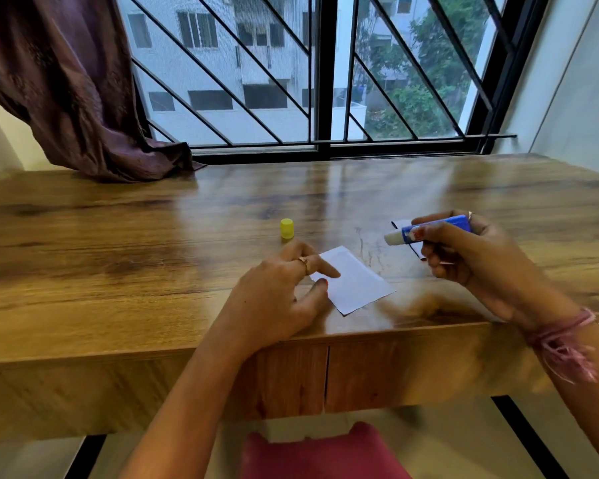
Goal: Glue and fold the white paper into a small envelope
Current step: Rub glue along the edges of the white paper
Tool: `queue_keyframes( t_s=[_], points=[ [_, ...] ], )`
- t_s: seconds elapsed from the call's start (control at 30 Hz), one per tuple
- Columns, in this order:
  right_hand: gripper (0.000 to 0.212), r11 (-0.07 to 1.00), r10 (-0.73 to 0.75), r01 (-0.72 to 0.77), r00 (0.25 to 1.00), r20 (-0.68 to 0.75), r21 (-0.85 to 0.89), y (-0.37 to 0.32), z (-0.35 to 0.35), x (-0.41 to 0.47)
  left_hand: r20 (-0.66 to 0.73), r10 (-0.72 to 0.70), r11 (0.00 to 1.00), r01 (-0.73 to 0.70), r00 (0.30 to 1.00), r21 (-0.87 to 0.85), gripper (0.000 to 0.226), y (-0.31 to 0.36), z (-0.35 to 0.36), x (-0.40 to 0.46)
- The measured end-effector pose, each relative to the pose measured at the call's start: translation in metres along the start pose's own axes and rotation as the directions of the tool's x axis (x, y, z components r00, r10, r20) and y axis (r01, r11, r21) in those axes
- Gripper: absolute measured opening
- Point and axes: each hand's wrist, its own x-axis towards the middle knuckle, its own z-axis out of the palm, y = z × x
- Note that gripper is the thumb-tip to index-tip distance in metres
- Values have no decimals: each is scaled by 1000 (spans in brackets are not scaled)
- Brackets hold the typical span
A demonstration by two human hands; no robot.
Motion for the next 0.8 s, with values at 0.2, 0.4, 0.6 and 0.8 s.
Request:
queue_keyframes(
  t_s=[0.2,0.4,0.6,0.8],
  points=[
    [8,995,-5,-1,998,-69,-96,9,6,-18,87,-50,999,49,995,13,40,-1,3,1],
    [9,974,-69,31,984,-163,-226,13,12,-16,103,-63,995,54,993,81,45,-1,5,0],
    [14,961,-70,10,975,-210,-276,14,21,-2,121,-50,994,38,991,103,47,-2,5,1],
    [17,912,-110,21,975,-195,-410,17,22,-3,123,-59,996,50,991,75,47,-3,4,1]
  ],
)
